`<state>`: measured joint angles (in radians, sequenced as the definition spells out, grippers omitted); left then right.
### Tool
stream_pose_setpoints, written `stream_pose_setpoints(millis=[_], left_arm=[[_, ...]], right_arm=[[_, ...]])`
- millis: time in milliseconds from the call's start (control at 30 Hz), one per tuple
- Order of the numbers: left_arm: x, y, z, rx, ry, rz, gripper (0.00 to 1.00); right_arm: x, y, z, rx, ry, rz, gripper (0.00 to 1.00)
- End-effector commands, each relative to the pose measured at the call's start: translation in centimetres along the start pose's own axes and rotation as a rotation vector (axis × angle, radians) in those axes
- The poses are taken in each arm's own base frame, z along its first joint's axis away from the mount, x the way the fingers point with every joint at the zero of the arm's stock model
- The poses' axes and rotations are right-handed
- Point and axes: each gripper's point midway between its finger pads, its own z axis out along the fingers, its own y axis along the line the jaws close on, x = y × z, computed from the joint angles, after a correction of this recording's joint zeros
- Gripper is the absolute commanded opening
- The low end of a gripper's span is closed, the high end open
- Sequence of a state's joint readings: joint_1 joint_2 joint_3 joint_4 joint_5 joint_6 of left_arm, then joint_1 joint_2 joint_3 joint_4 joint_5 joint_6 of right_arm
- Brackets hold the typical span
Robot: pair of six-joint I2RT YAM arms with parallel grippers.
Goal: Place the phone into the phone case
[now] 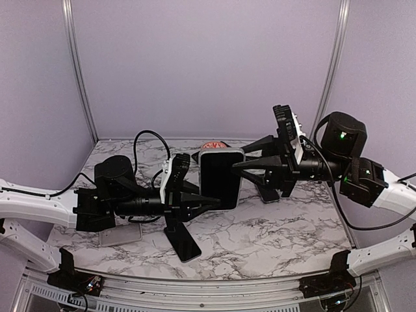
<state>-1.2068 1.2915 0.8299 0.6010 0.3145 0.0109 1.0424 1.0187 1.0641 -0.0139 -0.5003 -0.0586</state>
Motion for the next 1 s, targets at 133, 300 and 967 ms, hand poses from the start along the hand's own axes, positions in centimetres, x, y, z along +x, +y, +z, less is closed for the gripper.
stream_pose_setpoints(millis=[133,300,967], left_arm=[[-2.4,-0.4,-0.3,0.005,-0.082,-0.013,0.00],[-2.2,-0.3,-0.2,0.001,-0.077,-0.017,0.00],[4.1,13.9,-9.3,-0.886,0.098,-0.166,0.99]], right_arm=[[2.8,-2.2,-0.3,0.122,0.036,0.018,0.88],[5.0,-1.9,0.3,0.088,0.059,0.077,0.48],[23.5,-16.9,-4.4,0.494,0.533,0.799,0.00]])
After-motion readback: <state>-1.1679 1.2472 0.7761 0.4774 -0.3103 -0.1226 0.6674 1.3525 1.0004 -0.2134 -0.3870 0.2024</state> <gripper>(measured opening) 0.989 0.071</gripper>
